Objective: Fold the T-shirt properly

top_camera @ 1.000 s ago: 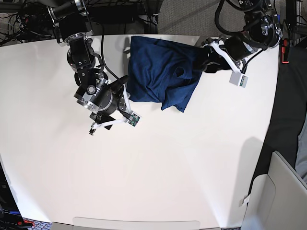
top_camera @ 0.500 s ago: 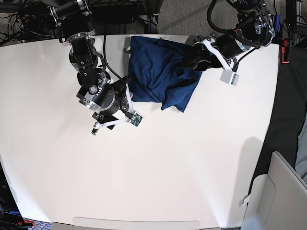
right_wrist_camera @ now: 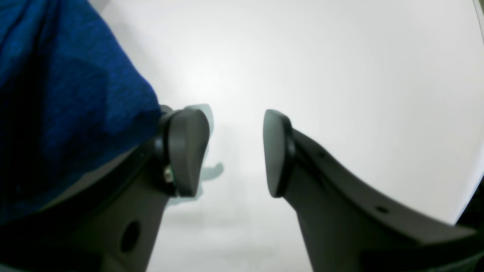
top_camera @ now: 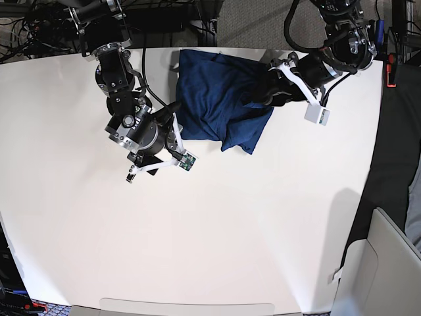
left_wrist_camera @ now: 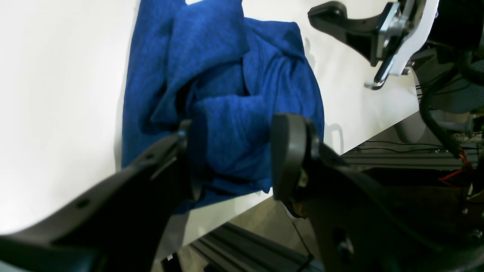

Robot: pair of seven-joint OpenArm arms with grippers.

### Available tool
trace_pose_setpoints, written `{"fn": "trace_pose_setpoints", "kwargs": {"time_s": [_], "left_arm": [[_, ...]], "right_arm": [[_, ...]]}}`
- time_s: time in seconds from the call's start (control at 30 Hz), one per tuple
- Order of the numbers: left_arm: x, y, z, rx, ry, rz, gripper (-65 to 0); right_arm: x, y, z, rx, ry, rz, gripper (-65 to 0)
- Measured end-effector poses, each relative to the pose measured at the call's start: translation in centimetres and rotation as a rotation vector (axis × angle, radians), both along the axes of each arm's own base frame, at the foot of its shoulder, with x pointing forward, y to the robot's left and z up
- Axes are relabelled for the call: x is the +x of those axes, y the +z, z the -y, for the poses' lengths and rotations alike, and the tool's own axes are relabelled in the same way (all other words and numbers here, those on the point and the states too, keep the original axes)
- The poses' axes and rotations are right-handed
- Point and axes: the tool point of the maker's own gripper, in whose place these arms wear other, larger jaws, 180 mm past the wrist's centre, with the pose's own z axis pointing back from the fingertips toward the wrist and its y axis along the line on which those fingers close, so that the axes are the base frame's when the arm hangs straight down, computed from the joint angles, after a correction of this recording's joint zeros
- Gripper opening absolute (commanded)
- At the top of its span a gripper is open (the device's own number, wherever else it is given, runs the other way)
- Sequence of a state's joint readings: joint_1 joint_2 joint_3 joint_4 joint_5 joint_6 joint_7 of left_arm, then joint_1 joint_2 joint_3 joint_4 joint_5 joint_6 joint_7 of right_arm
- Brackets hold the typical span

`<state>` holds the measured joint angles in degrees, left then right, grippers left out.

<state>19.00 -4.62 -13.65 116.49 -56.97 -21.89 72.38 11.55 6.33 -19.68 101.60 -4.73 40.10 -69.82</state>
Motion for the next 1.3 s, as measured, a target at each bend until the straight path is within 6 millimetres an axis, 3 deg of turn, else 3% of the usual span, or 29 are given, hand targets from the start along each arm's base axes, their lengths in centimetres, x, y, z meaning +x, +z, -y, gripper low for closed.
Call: {"fn": "trace_pose_setpoints", "kwargs": {"time_s": [0.27,0.53,0.7,0.9,1.3], "left_arm": [[-0.1,-1.4,-0.1,-0.015,0.008,-0.044,-38.0],[0.6,-1.0,-0.2,-0.020,0.013,-0.025,-38.1],[0.1,-2.8,-0.8,0.101,0.003,-0.067,-38.1],[-0.6,-3.8,0.5,0.152,-0.056,-0.093,-38.1],[-2.7,-5.8,-2.4,0.293,-0.067,-0.158,-38.3]], "right_arm": [[0.0,0.0,0.0,0.000,-0.001,0.000,-40.4],[0.0,0.0,0.0,0.000,0.000,-0.001,-40.4],[-0.1,-0.1,0.0,0.000,-0.001,-0.002,-40.4],[-0.1,-0.1,0.1,-0.001,-0.001,-0.001,-40.4],[0.0,0.0,0.0,0.001,-0.001,-0.001,-40.4]]}}
